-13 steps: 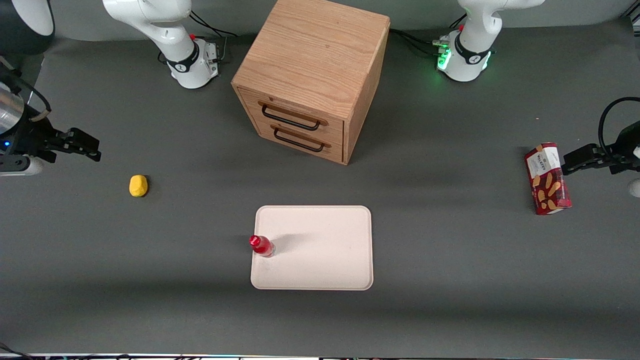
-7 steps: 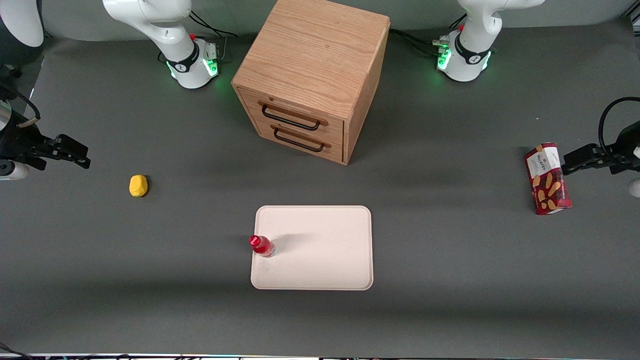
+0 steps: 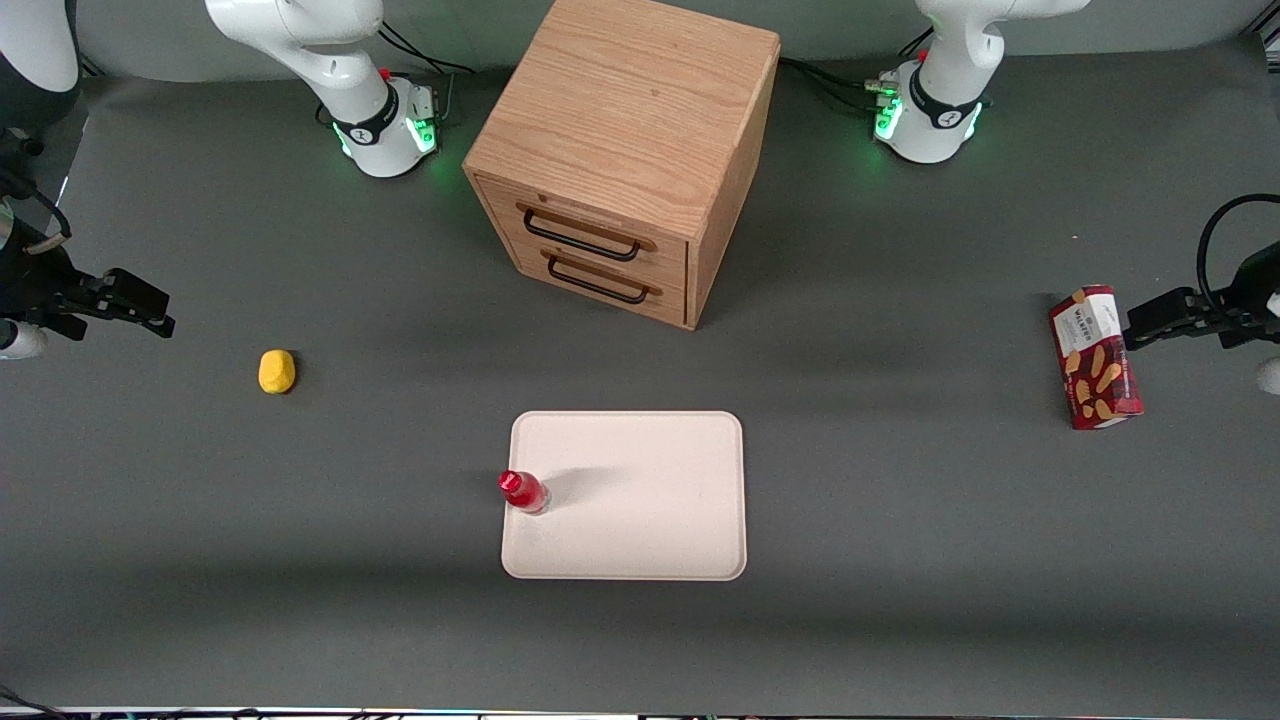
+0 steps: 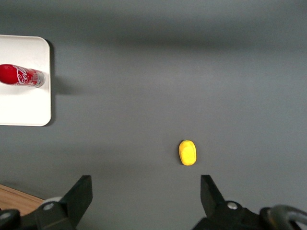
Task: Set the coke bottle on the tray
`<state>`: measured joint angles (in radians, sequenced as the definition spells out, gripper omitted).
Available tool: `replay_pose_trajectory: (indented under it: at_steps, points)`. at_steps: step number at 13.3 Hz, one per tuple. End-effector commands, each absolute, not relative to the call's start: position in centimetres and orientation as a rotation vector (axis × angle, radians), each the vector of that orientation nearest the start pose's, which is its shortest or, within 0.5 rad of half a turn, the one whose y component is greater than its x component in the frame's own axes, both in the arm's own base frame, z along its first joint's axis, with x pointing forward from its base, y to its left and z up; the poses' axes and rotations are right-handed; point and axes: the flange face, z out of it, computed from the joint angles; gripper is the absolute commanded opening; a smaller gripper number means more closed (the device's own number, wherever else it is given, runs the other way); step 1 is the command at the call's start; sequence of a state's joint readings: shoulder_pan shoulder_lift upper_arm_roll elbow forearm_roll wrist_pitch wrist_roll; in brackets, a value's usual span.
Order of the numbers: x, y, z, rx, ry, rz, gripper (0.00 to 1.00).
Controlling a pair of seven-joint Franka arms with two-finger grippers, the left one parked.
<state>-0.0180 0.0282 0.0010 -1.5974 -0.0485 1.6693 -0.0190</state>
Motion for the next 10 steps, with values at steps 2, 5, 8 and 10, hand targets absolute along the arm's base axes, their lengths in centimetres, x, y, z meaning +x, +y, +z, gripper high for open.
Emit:
replay_pose_trajectory:
  at_steps: [2, 5, 8, 10]
  points:
    - [55.98, -1.33, 60.78, -3.163, -0.024, -0.029, 1.0]
    - [55.8, -0.96, 60.89, -3.126, -0.013, -0.008, 1.0]
    - [55.78, -0.95, 60.88, -3.126, -0.013, -0.005, 1.0]
    - [55.78, -0.95, 60.88, -3.126, -0.016, -0.005, 1.0]
